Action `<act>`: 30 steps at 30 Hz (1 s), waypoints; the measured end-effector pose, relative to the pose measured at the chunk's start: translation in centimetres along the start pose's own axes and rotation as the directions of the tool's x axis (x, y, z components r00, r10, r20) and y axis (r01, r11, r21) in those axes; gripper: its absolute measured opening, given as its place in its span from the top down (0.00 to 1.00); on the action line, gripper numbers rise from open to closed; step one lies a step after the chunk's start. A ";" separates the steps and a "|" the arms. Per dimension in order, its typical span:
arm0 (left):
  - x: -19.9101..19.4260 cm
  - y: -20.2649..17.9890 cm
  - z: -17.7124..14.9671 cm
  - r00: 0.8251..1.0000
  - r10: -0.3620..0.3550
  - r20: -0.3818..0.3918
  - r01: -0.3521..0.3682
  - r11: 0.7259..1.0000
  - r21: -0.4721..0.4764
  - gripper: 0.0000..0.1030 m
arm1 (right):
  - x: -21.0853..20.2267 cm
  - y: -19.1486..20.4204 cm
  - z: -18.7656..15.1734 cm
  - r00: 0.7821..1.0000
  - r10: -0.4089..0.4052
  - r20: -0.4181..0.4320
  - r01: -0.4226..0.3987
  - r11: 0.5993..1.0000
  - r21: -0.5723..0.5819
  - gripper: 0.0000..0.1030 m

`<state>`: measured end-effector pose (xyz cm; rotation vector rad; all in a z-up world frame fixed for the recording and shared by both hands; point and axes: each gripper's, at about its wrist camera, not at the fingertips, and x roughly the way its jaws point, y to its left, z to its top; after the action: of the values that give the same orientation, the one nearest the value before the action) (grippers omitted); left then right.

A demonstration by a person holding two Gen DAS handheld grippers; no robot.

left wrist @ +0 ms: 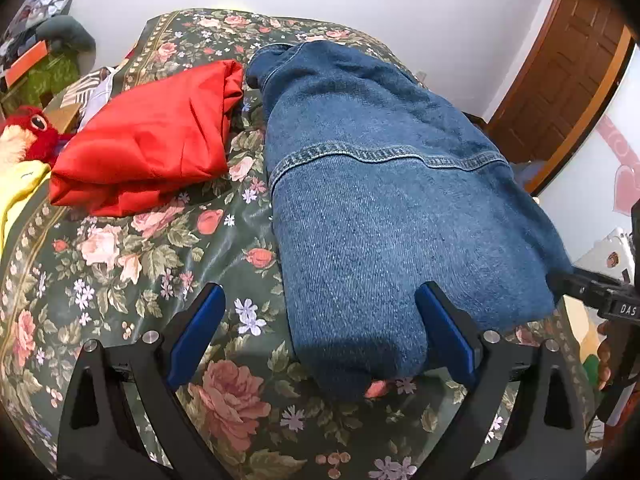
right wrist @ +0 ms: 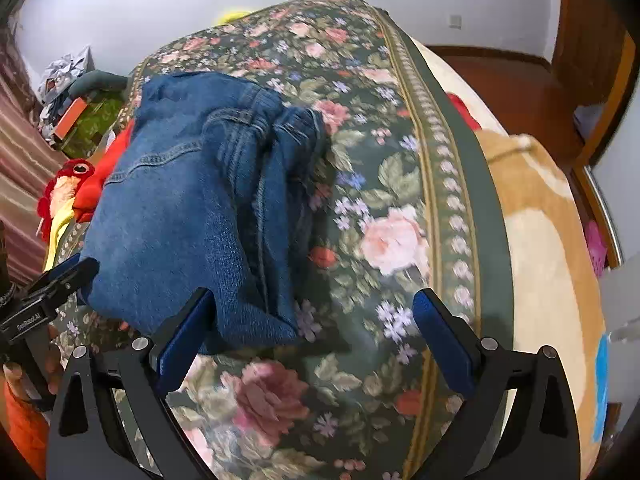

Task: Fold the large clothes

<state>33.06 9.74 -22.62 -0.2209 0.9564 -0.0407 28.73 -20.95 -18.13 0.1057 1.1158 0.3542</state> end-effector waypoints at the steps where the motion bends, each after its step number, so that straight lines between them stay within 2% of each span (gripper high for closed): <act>1: -0.2 -0.2 0.0 1.000 0.005 0.003 -0.005 1.000 0.010 0.06 | -0.2 -0.1 -0.1 1.000 0.001 0.000 -0.001 1.000 0.000 0.05; 5: -1.0 -0.7 0.3 1.000 0.027 0.003 -0.027 0.998 0.061 0.06 | -1.2 0.6 0.3 1.000 -0.017 0.021 0.017 0.999 -0.028 0.05; 8: -1.8 -0.8 0.8 0.999 0.034 0.004 -0.034 0.996 0.088 0.06 | -2.0 1.3 0.8 0.999 0.000 0.046 0.002 0.999 -0.045 0.05; 11: -2.5 -0.4 1.3 0.997 0.078 0.028 -0.081 0.991 0.104 0.06 | -2.5 2.3 1.7 0.996 0.012 0.090 -0.006 0.998 -0.063 0.05; 15: -3.0 0.8 2.7 0.995 0.094 0.045 -0.098 0.991 0.092 0.06 | -2.8 3.8 3.4 0.992 0.057 0.113 -0.043 0.992 -0.119 0.05; 18: -2.6 1.8 3.9 0.995 0.090 0.040 -0.092 0.994 0.061 0.06 | -1.7 4.3 4.4 0.991 0.080 0.107 -0.067 0.991 -0.118 0.05; 20: -1.8 2.4 4.4 0.998 0.061 0.018 -0.062 0.998 0.021 0.06 | -0.3 4.2 5.0 0.993 0.088 0.077 -0.080 0.991 -0.106 0.05; 24: 1.3 3.8 4.8 0.995 -0.053 -0.084 0.046 0.996 -0.082 0.06 | 3.4 3.2 6.0 0.991 0.131 -0.016 -0.132 0.990 -0.040 0.05; 25: 2.0 4.1 4.9 0.990 -0.095 -0.106 0.084 0.991 -0.108 0.06 | 4.1 2.8 6.2 0.990 0.138 -0.042 -0.139 0.990 -0.020 0.05; 27: 3.7 4.8 5.0 0.967 -0.204 -0.149 0.177 0.968 -0.179 0.06 | 5.6 1.9 6.6 0.986 0.145 -0.081 -0.145 0.989 0.010 0.05; 30: 5.6 5.6 5.5 0.936 -0.295 -0.190 0.244 0.936 -0.252 0.06 | 7.3 0.3 7.1 0.962 0.232 -0.142 -0.226 0.972 0.061 0.05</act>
<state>40.42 15.38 -25.23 -0.5681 1.1518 -0.2166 37.88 -17.59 -21.16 0.2523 1.2630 0.5515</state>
